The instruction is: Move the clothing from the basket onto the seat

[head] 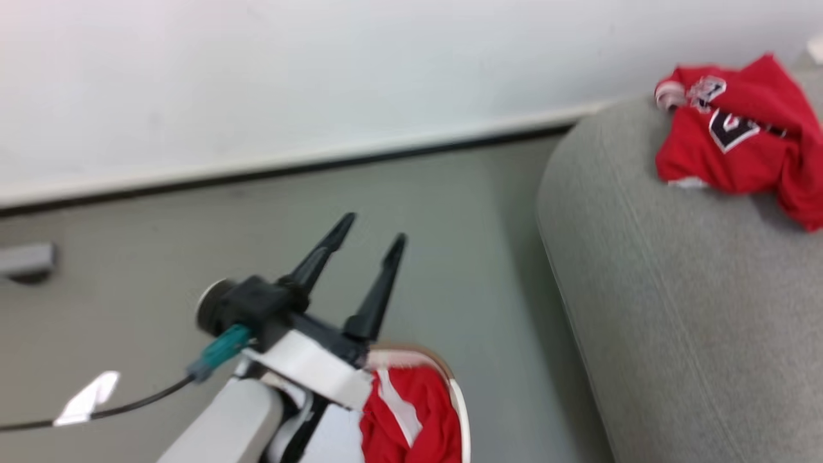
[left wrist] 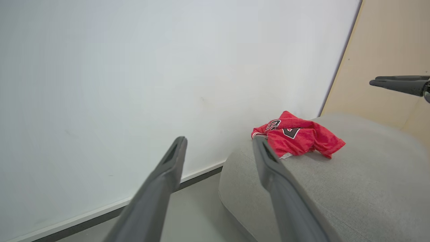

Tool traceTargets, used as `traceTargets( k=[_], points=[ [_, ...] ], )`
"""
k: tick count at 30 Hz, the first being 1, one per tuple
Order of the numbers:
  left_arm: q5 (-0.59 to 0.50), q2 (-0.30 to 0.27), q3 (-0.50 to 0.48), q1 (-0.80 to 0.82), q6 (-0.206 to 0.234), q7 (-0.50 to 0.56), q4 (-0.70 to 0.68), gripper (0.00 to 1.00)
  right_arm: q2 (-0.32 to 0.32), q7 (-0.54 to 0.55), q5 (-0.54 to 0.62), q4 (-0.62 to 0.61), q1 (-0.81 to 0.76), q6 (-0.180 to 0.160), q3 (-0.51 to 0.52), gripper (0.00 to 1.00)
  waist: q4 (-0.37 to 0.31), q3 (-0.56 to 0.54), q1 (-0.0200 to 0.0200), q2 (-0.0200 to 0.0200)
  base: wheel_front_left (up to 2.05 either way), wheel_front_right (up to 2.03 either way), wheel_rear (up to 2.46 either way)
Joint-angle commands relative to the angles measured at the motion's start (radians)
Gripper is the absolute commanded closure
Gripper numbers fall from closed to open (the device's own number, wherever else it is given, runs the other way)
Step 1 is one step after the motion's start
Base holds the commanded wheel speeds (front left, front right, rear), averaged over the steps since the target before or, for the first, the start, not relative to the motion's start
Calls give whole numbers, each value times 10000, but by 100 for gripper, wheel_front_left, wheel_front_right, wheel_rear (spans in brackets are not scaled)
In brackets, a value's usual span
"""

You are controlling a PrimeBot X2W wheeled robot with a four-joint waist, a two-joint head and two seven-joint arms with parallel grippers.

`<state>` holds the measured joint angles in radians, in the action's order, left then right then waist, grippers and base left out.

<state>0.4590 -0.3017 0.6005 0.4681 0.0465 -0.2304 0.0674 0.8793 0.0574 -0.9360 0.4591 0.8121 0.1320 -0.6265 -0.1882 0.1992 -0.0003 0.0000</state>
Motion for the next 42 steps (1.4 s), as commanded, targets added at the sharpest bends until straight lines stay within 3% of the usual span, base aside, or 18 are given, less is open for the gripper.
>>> traceTargets(
  k=[1, 5, 9, 13, 18, 25, 33, 42],
  points=[
    [137, -154, -143, -346, 111, -89, -30, 0, -24, -131, -49, -223, -367, -25, 98, 0, 374, -780, 3, 0, 0, 0, 0],
    [409, -379, -638, -938, 495, -155, -205, 0, -383, -746, 168, -954, -1375, -24, 717, 0, 736, -1401, 3, 0, 0, 0, 0],
    [536, -645, -1023, -1572, 799, -205, -187, 0, -1178, -1416, 815, -1449, -2583, -25, 1556, 0, 1086, -1767, 3, 0, 0, 0, 0],
    [693, -745, -1340, -2149, 1033, -271, -75, 0, -2321, -2011, 1950, -1923, -3973, -25, 2599, 0, 1331, -1925, 3, 0, 0, 0, 0],
    [706, -733, -1732, -2941, 1198, -328, 127, 0, -4193, -2660, 3505, -2667, -5786, -24, 4124, 0, 1545, -2019, 3, 0, 0, 0, 0],
    [186, -159, -2727, -3874, 1405, -338, -248, 0, -6434, -3013, 5214, -3603, -7765, -24, 5320, 0, 1659, -1913, 3, 0, 0, 0, 0],
    [-789, 785, -3830, -4661, 933, -342, -503, 0, -7362, -3150, 6106, -3481, -8047, -24, 5454, 0, 1536, -1739, 3, 0, 0, 0, 0],
    [-1350, 1402, -4432, -4780, 250, -343, -273, 0, -7404, -3170, 6237, -3388, -7808, -24, 5510, 0, 1539, -1835, 3, 0, 0, 0, 0]
  ],
)
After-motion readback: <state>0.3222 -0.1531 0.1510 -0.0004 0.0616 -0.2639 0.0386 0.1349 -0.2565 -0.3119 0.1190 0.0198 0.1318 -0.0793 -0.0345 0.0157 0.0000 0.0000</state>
